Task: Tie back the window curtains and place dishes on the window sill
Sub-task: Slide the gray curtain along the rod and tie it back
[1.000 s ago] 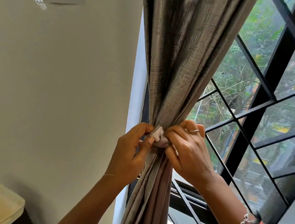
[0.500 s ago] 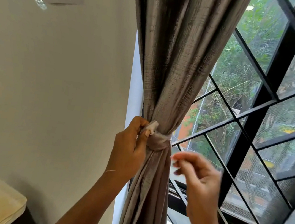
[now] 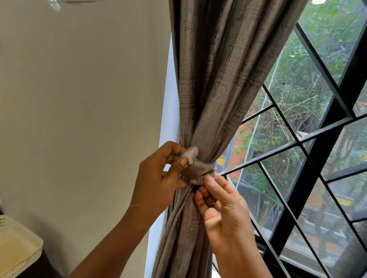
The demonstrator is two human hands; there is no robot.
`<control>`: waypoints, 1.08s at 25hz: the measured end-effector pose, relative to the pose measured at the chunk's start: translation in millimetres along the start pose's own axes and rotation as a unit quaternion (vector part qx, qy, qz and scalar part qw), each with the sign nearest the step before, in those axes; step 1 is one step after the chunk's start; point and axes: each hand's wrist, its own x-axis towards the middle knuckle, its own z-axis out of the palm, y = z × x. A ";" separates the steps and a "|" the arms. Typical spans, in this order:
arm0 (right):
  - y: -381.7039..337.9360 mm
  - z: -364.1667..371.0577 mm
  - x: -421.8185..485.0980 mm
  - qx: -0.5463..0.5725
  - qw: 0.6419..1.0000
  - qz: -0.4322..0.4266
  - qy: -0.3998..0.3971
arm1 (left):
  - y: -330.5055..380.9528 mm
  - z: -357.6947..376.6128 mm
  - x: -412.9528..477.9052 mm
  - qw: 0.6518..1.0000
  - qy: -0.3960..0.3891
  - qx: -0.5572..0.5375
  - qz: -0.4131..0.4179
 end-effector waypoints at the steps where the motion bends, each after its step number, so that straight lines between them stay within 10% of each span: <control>1: -0.9 -1.2 1.8 0.001 1.000 0.000 0.009 | -0.1 -0.6 -1.2 1.000 0.012 0.013 0.003; 13: -1.3 -42.7 7.3 -0.079 0.990 -0.110 0.035 | -8.9 -7.2 -8.6 0.987 0.094 0.097 0.083; 21: -5.9 -27.0 -1.6 -0.362 0.820 -0.444 0.005 | 1.9 -2.4 10.5 0.997 0.050 0.046 0.043; 27: -57.5 30.9 22.9 -0.296 0.837 -0.447 -0.111 | 39.9 0.5 76.4 0.996 0.003 0.020 0.088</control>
